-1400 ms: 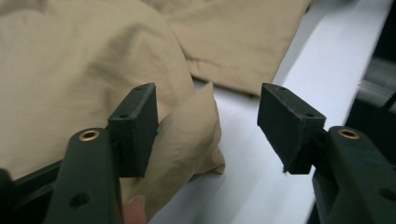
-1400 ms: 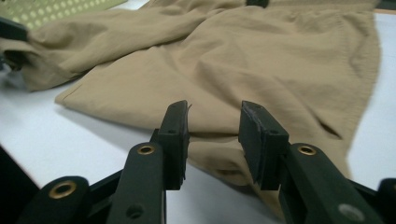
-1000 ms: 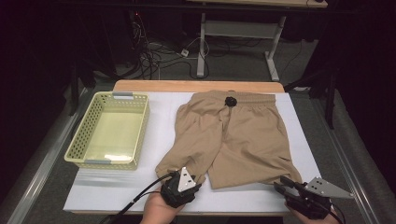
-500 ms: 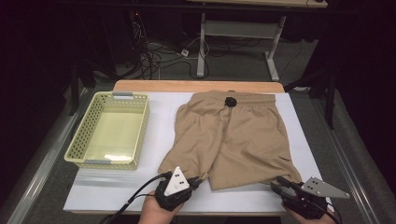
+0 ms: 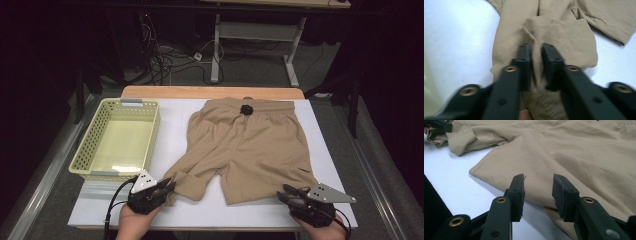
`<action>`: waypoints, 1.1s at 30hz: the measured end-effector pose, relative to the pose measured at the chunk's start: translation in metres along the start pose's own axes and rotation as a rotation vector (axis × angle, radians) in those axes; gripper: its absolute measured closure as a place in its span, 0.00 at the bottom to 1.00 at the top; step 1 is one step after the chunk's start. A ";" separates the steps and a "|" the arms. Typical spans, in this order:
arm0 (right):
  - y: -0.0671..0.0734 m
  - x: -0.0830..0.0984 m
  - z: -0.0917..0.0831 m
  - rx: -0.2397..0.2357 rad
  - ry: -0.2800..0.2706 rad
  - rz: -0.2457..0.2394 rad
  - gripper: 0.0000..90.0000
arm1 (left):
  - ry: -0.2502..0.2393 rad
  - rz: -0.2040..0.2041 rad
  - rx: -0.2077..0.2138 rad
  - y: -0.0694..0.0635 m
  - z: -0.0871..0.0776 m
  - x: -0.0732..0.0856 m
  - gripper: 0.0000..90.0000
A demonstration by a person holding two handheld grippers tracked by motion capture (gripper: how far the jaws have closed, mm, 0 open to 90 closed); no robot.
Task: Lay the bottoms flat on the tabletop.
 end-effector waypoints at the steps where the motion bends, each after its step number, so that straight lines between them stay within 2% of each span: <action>1: 0.000 -0.001 0.001 -0.002 -0.001 0.000 0.70 | -0.005 0.007 -0.003 -0.002 -0.001 -0.001 0.70; 5: 0.000 -0.002 0.004 -0.012 -0.001 0.002 0.70 | -0.033 0.064 -0.016 -0.013 -0.008 -0.010 0.50; 10: 0.003 -0.004 0.006 -0.019 0.002 -0.013 0.70 | -0.108 0.124 -0.024 -0.035 -0.016 -0.029 0.35; 12: 0.004 -0.003 0.005 -0.014 0.006 -0.021 0.70 | -0.135 0.149 -0.004 -0.046 -0.017 -0.038 0.33; 14: 0.005 -0.001 0.003 -0.013 0.007 -0.020 0.70 | -0.149 0.183 0.041 -0.058 -0.016 -0.045 0.33; 17: 0.006 0.002 -0.001 -0.007 0.009 -0.020 0.70 | -0.130 0.230 0.098 -0.071 -0.005 -0.048 0.40; 19: 0.006 0.004 -0.005 -0.002 0.012 -0.019 0.70 | -0.080 0.248 0.098 -0.075 0.009 -0.045 0.41; 21: 0.006 0.007 -0.009 0.007 0.014 -0.015 0.70 | 0.003 0.252 0.083 -0.076 0.026 -0.038 0.44; 23: 0.006 0.010 -0.015 0.017 0.014 -0.008 0.70 | 0.097 0.233 0.070 -0.072 0.044 -0.029 0.48; 25: 0.005 0.013 -0.020 0.026 0.015 -0.004 0.70 | 0.181 0.240 0.058 -0.069 0.058 -0.019 0.53; 26: 0.005 0.015 -0.022 0.031 0.017 -0.001 0.70 | 0.196 0.253 0.055 -0.068 0.063 -0.015 0.57; 27: 0.004 0.016 -0.025 0.036 0.016 0.003 0.70 | 0.185 0.244 0.057 -0.067 0.063 -0.016 0.59; 29: 0.003 0.018 -0.028 0.044 0.014 0.007 0.70 | 0.187 0.242 0.034 -0.062 0.062 -0.018 0.76; 30: 0.003 0.019 -0.030 0.048 0.014 0.011 0.70 | 0.180 0.234 0.038 -0.060 0.062 -0.018 0.84; 31: 0.002 0.020 -0.031 0.049 0.013 0.010 0.70 | 0.171 0.213 0.047 -0.058 0.061 -0.018 0.88; 33: 0.002 0.021 -0.032 0.054 0.017 0.012 0.70 | 0.146 0.208 0.051 -0.060 0.059 -0.020 0.91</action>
Point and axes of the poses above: each handheld gripper's, and its own axes: z roughly forward along the jaws, x roughly out of its underside, y roughly to its left, the point moved 5 cm from there along z, roughly forward along the jaws
